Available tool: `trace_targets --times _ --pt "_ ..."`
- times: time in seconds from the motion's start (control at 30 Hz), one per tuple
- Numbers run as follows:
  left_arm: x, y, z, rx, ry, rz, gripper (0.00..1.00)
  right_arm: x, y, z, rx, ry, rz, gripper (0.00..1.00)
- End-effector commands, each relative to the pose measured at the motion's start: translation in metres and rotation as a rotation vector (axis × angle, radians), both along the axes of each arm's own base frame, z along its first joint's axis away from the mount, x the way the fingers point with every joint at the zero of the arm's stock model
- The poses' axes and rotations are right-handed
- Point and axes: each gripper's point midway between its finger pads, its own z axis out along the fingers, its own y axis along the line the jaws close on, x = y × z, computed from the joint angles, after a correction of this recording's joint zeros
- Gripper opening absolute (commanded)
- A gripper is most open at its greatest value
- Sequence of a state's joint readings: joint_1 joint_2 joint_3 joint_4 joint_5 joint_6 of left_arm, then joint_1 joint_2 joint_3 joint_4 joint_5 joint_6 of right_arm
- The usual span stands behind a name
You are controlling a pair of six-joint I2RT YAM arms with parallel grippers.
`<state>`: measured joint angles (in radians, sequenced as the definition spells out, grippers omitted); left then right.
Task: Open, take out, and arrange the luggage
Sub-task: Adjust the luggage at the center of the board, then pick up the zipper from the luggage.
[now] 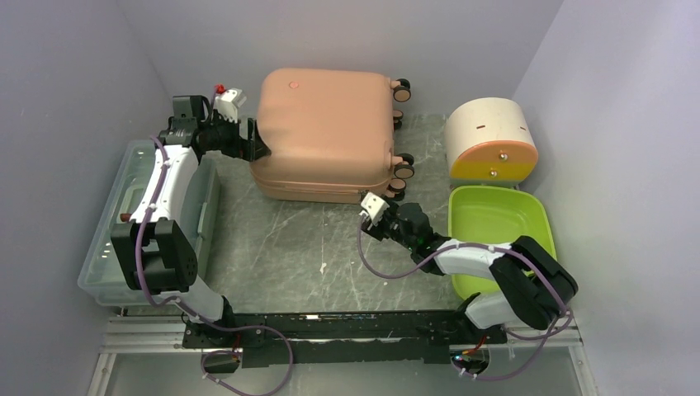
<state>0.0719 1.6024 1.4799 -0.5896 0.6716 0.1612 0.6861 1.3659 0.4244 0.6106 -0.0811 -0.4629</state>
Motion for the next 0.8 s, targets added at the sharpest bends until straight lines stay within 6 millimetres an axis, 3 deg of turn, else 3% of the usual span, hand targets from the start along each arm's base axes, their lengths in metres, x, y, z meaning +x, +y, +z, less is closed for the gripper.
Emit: trace_targets --times 0.0,0.13,0.43,0.6,0.77 --pt "-0.01 -0.008 0.01 -0.024 -0.009 -0.004 0.99 0.032 -0.01 0.034 -0.001 -0.153 -0.161 0.57" --pt "-0.011 -0.006 0.007 -0.011 -0.006 0.0 1.0 0.036 -0.013 0.043 0.0 -0.215 -0.202 0.54" --pt "-0.011 -0.006 0.012 -0.008 -0.019 0.0 0.99 0.027 0.011 0.047 -0.027 -0.318 -0.157 0.54" --pt "-0.014 -0.006 0.012 -0.01 -0.024 -0.004 0.99 0.035 0.007 0.045 -0.049 -0.345 -0.225 0.53" --pt "-0.015 -0.007 0.011 -0.01 -0.023 -0.006 0.99 0.041 -0.001 0.048 -0.059 -0.364 -0.285 0.46"
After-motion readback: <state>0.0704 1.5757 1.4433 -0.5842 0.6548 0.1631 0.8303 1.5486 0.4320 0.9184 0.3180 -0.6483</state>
